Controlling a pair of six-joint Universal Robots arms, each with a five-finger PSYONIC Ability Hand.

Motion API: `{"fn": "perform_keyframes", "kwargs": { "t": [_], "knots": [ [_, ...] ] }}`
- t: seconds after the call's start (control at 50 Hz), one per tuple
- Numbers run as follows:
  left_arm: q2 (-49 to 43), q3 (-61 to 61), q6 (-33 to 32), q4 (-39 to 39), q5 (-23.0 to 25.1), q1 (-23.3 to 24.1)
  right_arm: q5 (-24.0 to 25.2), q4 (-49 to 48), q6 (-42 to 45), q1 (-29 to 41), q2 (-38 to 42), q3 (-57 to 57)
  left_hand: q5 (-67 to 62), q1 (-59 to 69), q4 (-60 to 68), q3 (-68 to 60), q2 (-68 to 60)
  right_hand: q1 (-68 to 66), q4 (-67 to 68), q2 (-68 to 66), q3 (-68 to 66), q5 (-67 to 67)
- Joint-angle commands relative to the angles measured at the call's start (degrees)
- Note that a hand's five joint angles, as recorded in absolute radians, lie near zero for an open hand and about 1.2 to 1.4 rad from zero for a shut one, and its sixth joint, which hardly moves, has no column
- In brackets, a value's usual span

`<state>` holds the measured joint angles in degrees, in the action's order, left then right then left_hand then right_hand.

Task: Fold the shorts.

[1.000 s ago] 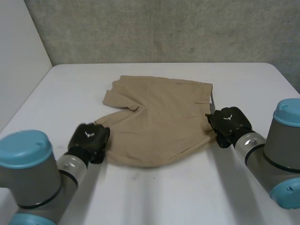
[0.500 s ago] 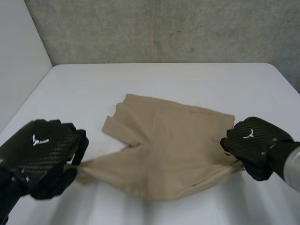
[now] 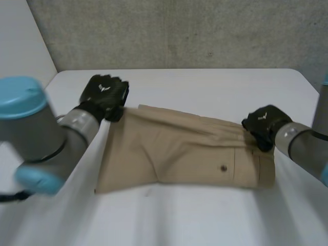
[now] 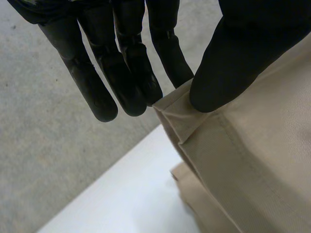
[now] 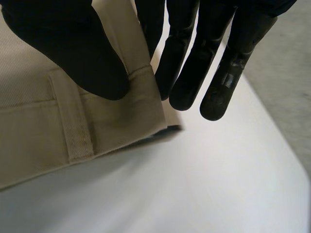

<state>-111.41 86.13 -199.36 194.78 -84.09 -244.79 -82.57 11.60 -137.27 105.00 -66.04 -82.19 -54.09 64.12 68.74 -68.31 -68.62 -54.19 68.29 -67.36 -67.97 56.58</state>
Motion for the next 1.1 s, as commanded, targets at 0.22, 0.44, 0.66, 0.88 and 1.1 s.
{"fn": "perform_keyframes", "kwargs": {
  "t": [0.22, 0.44, 0.66, 0.88, 1.1],
  "knots": [
    [-41.1, -47.7, -5.4, 5.6, 2.8, 0.5, -8.8, -28.2, -1.0, 3.6, 18.0, 12.6, -15.9, 15.9, 11.3, -11.7, -11.4, -25.8, 11.7, -12.6, -12.0, 13.4],
    [-42.1, -43.5, -5.8, 19.6, 5.1, 0.8, -11.9, -29.0, -1.7, 3.9, 22.1, 20.1, 54.1, -54.1, -58.7, 58.3, 58.6, 44.2, -58.3, 57.4, 58.0, -56.6],
    [-20.8, -23.1, -5.3, 21.9, 3.0, 1.6, -11.0, -25.1, -16.0, 3.3, 2.4, 10.1, 54.1, -54.1, -58.7, 58.3, 58.6, 44.2, -58.3, 57.4, 58.0, -56.6],
    [-1.8, 1.1, 1.9, 11.9, 0.6, 1.3, -8.1, -10.9, -25.5, 2.8, -5.4, -6.7, 54.0, -54.1, -58.7, 58.3, 58.6, 38.2, -52.3, 51.4, 52.0, -50.6],
    [6.6, 16.8, 10.5, 5.2, 0.7, 0.8, -1.7, -18.0, -28.6, -0.7, -4.5, -18.9, 54.1, -54.1, -58.7, 58.3, 58.6, 25.3, -39.4, 38.4, 39.0, -37.7]
  ]
}}
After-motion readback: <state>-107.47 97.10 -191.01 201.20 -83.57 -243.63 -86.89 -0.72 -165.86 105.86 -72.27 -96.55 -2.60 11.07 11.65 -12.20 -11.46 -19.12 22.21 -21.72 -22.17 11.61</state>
